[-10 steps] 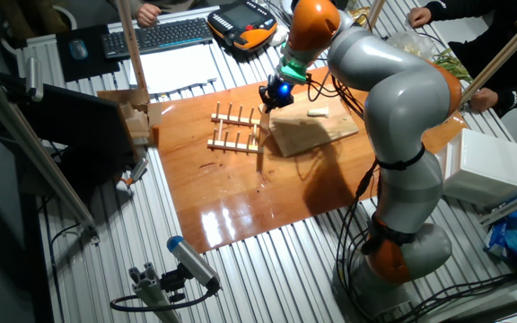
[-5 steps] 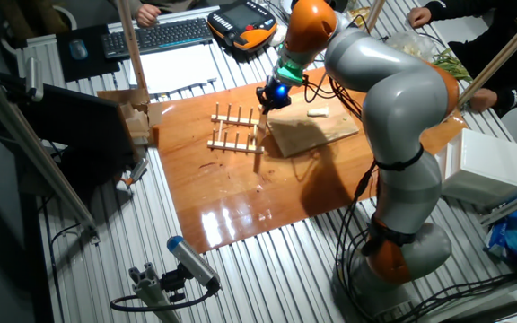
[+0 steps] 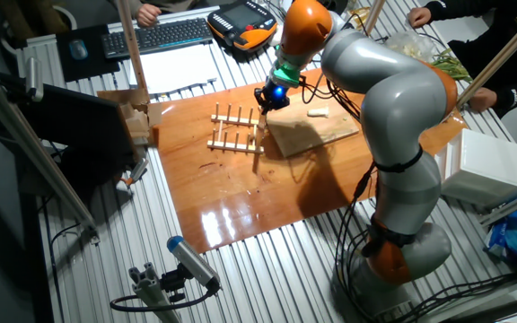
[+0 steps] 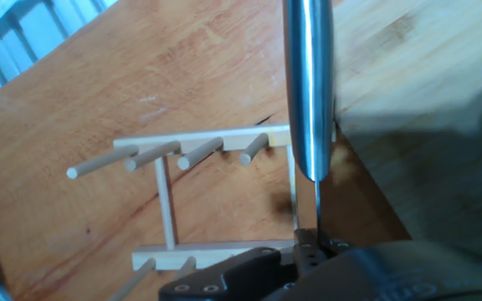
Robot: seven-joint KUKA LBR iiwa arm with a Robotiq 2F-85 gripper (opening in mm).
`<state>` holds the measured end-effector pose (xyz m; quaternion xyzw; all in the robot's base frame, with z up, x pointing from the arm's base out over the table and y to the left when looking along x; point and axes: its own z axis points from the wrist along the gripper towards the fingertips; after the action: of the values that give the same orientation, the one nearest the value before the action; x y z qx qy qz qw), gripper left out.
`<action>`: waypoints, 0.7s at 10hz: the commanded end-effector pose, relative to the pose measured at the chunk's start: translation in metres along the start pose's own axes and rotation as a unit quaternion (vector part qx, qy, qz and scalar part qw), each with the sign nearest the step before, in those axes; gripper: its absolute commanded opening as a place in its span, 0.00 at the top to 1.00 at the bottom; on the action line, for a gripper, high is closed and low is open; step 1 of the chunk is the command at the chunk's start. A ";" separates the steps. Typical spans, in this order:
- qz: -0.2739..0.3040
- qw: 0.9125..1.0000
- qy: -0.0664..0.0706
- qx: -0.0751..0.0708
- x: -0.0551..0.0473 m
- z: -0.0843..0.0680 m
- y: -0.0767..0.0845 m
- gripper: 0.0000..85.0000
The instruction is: Chop the scallions
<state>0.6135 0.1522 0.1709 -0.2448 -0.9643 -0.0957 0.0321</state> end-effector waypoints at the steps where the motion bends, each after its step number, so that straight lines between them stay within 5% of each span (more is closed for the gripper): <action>1: 0.000 1.000 -0.007 0.003 0.000 0.000 0.000 1.00; 4: 0.009 0.999 -0.029 0.010 0.000 0.000 0.000 1.00; 7: 0.021 0.999 -0.013 0.021 0.000 0.000 0.000 1.00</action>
<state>0.6134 0.1523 0.1708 -0.2659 -0.9610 -0.0713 0.0269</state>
